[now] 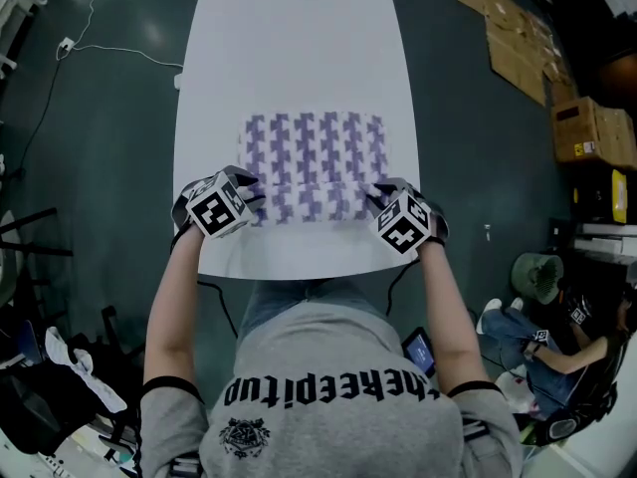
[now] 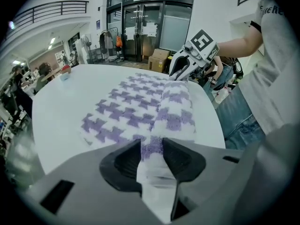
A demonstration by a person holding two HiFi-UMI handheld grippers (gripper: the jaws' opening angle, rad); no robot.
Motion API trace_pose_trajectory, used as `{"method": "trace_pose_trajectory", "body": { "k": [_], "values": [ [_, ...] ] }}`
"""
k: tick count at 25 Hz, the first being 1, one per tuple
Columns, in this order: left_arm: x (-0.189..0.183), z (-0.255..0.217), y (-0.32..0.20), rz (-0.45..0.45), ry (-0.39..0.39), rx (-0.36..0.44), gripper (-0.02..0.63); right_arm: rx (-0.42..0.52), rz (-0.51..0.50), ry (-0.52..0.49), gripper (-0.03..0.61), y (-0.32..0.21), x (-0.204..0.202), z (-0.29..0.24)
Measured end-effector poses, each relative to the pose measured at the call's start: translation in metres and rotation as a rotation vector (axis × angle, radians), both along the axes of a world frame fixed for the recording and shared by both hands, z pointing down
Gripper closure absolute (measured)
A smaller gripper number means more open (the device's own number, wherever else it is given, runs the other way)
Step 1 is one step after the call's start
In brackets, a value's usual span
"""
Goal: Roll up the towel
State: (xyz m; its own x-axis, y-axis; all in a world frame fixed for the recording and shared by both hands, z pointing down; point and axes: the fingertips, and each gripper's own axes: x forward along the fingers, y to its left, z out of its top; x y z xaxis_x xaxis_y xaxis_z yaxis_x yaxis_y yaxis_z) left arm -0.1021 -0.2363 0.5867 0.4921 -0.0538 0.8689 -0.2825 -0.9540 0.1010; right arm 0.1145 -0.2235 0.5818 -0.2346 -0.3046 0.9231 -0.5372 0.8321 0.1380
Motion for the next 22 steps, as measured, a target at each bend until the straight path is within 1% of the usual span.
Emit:
{"method": "trace_pose_trajectory", "body": {
  "k": [4,6,8,10,12,13,15,17,19,21,22],
  "values": [
    [0.001,0.012,-0.007,0.001,-0.004,0.009,0.465,-0.004,-0.002,0.011,0.482,-0.007,-0.002,0.014],
    [0.000,0.009,-0.007,0.013,-0.009,0.033,0.465,-0.009,0.000,0.017,0.483,-0.008,-0.002,0.016],
    [0.000,-0.006,-0.009,0.029,-0.006,0.096,0.463,-0.014,0.004,0.018,0.485,-0.008,-0.003,0.015],
    [0.003,-0.031,-0.009,0.045,0.013,0.182,0.463,-0.018,0.009,0.015,0.485,-0.008,-0.003,0.014],
    [0.010,-0.053,0.002,0.090,0.024,0.240,0.463,-0.016,0.015,0.011,0.485,-0.007,-0.003,0.011],
    [0.014,-0.057,0.014,0.128,0.015,0.249,0.463,-0.014,0.017,0.009,0.485,-0.007,-0.002,0.009],
    [0.018,-0.048,0.039,0.207,-0.035,0.238,0.451,-0.010,0.021,0.004,0.485,-0.006,-0.001,0.005],
    [0.017,-0.025,0.054,0.238,-0.094,0.209,0.423,-0.003,0.021,-0.005,0.483,-0.005,-0.002,0.003],
    [0.016,-0.004,0.056,0.207,-0.116,0.181,0.403,0.013,0.016,-0.025,0.483,-0.006,-0.003,0.000],
    [0.017,0.006,0.052,0.175,-0.127,0.177,0.402,0.040,0.021,-0.054,0.481,-0.006,-0.003,-0.006],
    [0.018,0.009,0.050,0.172,-0.137,0.181,0.402,0.059,0.027,-0.070,0.471,-0.007,-0.001,-0.012]
  ]
}}
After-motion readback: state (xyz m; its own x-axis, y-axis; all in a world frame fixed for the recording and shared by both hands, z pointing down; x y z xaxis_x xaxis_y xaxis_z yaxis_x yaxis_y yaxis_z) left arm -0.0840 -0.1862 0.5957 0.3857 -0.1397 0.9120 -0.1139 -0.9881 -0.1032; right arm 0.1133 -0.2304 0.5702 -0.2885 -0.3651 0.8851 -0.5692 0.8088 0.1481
